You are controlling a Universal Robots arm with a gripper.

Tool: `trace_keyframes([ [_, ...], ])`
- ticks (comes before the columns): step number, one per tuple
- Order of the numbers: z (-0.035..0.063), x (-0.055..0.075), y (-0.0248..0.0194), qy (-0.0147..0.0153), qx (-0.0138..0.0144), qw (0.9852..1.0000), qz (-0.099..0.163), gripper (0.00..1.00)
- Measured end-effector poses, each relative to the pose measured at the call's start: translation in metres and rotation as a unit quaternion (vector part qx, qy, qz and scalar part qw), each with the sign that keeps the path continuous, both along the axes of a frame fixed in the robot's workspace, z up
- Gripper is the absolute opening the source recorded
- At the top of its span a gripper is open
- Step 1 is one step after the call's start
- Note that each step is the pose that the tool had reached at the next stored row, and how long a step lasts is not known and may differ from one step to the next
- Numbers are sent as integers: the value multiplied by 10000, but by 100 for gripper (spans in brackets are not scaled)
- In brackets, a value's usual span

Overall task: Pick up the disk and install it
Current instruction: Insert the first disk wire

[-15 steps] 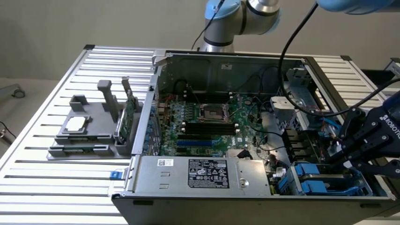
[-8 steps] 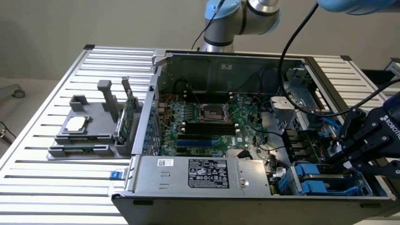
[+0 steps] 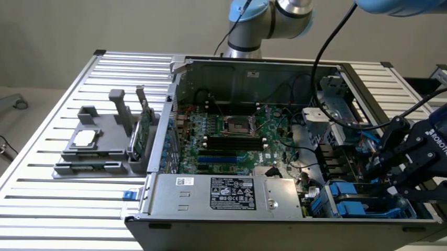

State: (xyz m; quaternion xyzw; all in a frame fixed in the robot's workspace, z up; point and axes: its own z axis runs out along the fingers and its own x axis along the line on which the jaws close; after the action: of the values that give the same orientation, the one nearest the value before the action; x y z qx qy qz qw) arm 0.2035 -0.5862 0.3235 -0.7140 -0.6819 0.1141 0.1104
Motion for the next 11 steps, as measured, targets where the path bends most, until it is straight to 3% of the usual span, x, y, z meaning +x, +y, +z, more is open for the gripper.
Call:
trace_keyframes([
  [1, 11, -1, -1, 3, 3, 10000, -1, 36],
  [5, 88, 0, 0, 15, 8, 10000, -3, 54],
  [11, 242, 0, 0, 28, 19, 10000, -8, 54],
])
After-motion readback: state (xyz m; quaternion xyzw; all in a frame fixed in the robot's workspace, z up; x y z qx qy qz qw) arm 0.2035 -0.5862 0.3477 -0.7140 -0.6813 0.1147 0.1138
